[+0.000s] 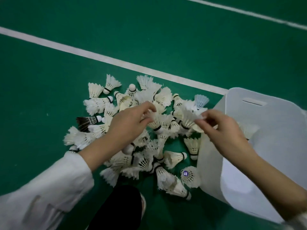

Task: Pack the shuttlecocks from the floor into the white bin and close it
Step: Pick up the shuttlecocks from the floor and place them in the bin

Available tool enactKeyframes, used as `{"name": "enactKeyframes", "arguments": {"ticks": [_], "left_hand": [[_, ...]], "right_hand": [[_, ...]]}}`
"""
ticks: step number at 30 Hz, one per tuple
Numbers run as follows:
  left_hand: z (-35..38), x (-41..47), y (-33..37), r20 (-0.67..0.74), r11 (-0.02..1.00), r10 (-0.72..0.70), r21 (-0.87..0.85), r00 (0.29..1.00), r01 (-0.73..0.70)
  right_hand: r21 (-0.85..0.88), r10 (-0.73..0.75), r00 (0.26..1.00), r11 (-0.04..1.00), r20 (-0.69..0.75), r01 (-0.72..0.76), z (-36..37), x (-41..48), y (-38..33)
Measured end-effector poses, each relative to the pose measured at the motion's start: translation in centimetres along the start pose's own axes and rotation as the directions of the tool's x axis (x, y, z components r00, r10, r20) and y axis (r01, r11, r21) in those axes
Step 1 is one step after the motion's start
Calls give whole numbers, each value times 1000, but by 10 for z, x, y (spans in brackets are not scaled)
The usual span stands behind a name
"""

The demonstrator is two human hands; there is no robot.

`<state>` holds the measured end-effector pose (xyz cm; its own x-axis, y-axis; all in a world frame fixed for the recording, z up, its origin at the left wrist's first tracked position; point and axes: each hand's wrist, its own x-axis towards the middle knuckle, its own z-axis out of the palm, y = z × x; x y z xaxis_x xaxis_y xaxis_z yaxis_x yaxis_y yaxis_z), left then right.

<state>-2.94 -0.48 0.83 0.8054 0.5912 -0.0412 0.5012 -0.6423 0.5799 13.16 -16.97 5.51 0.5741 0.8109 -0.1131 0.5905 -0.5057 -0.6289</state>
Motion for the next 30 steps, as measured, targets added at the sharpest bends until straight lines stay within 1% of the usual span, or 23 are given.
{"name": "enactKeyframes", "arguments": {"ticks": [2, 4, 6, 8, 11, 14, 15, 17, 19, 20, 21, 22, 24, 26, 30], "left_hand": [[-7, 3, 22, 13, 1000, 4, -13, 1000, -4], [-11, 7, 43, 24, 1000, 20, 0, 999, -20], [-10, 10, 61, 20, 997, 80, 18, 997, -80], [-7, 13, 74, 34, 991, 130, 21, 991, -131], [2, 13, 84, 79, 984, 171, 38, 982, -174], [9, 11, 81, 118, 978, 203, 23, 972, -207], [12, 10, 79, 139, 979, 205, -8, 969, -206], [15, 7, 76, 177, 981, 192, -51, 965, -186], [19, 3, 74, 199, 984, 180, -48, 963, -174], [20, 1, 73, 212, 984, 177, -40, 961, -173], [21, -2, 72, 226, 984, 178, -31, 958, -176], [21, -4, 72, 237, 983, 181, -23, 954, -181], [20, -7, 69, 244, 981, 190, -16, 951, -192], [19, -9, 65, 230, 980, 197, -23, 953, -197], [13, -9, 54, 238, 982, 189, -21, 953, -190]], "right_hand": [[108, 62, 993, 993, -103, -51, -20, -6, 11], [165, 145, 969, 980, -200, -112, -41, -12, 27], [218, 234, 934, 960, -271, -177, -61, -21, 49], [246, 318, 891, 938, -323, -245, -79, -35, 74], [236, 399, 855, 912, -332, -334, -94, -59, 98], [252, 390, 853, 915, -346, -316, -97, -71, 97], [282, 371, 852, 918, -369, -278, -96, -71, 93], [427, 322, 856, 894, -405, -134, -91, -65, 76], [588, 261, 886, 808, -384, 17, -81, -53, 54], [636, 229, 908, 770, -352, 53, -73, -45, 44], [650, 196, 929, 757, -314, 60, -63, -36, 35], [633, 169, 946, 773, -278, 49, -52, -26, 28], [536, 128, 966, 844, -224, 12, -28, -5, 18], [472, 118, 977, 881, -175, -22, -7, 12, 13], [524, 184, 980, 843, -68, -122, 18, 29, 14]]}}
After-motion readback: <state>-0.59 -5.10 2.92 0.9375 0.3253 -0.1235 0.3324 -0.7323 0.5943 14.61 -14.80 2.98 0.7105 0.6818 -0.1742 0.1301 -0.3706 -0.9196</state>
